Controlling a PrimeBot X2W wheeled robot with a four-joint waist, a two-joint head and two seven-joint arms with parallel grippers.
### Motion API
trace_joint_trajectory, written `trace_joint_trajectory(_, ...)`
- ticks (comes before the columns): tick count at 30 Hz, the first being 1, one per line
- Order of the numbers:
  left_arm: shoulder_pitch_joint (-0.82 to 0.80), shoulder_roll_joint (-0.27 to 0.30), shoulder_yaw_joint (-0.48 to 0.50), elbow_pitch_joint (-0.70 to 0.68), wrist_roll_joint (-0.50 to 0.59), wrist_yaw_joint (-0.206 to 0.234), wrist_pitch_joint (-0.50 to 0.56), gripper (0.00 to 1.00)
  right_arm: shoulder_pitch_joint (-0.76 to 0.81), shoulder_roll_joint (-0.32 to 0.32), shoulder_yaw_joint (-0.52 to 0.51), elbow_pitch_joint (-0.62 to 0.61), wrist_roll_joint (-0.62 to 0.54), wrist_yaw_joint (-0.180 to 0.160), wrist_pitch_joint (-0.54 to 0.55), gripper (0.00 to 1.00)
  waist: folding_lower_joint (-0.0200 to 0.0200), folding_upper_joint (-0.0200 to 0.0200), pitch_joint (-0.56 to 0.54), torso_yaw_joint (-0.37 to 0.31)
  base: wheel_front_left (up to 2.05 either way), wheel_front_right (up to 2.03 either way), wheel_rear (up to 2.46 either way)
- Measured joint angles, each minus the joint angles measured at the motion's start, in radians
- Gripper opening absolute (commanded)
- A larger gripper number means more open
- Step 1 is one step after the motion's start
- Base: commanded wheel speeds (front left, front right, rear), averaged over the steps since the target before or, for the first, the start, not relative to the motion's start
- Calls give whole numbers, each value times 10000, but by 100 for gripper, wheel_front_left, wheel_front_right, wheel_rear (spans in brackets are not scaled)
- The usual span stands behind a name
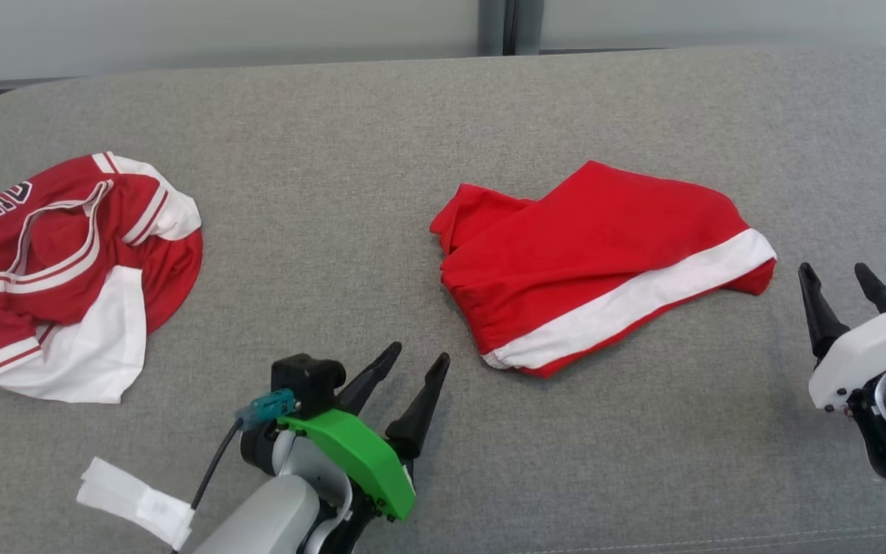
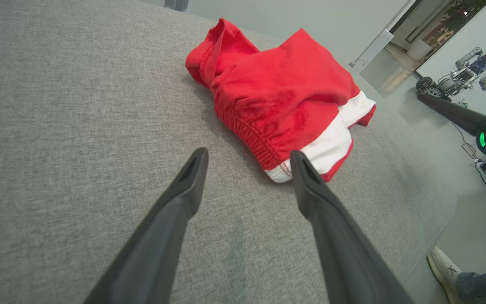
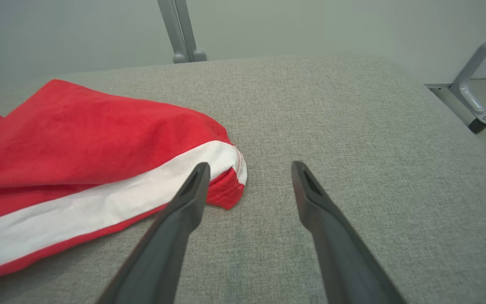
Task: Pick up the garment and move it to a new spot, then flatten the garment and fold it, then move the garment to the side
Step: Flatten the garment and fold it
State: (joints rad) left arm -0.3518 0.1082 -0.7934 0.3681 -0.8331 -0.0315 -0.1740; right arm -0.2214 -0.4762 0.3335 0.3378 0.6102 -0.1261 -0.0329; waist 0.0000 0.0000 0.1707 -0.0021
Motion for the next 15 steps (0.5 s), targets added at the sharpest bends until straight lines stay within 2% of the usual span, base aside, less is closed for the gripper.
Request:
trace_joint_trajectory(3,352,67,180,-27,6,88,-230,100,354,150,-111,-96,-42,0,-489,100,0,0,-189,-121,0,0,0)
trace_joint_trajectory(9,1067,401,761,-278,4,612,-541,100,713,575,-19,-474,-437,2,-1248,100,0,0,-478,-532,0,0,0)
trace_joint_trajectory(15,1434,602,740,-587,351,863,-575,100,1276,755,-291,-546,-819,2,-1910,100,0,0,-802,-862,0,0,0)
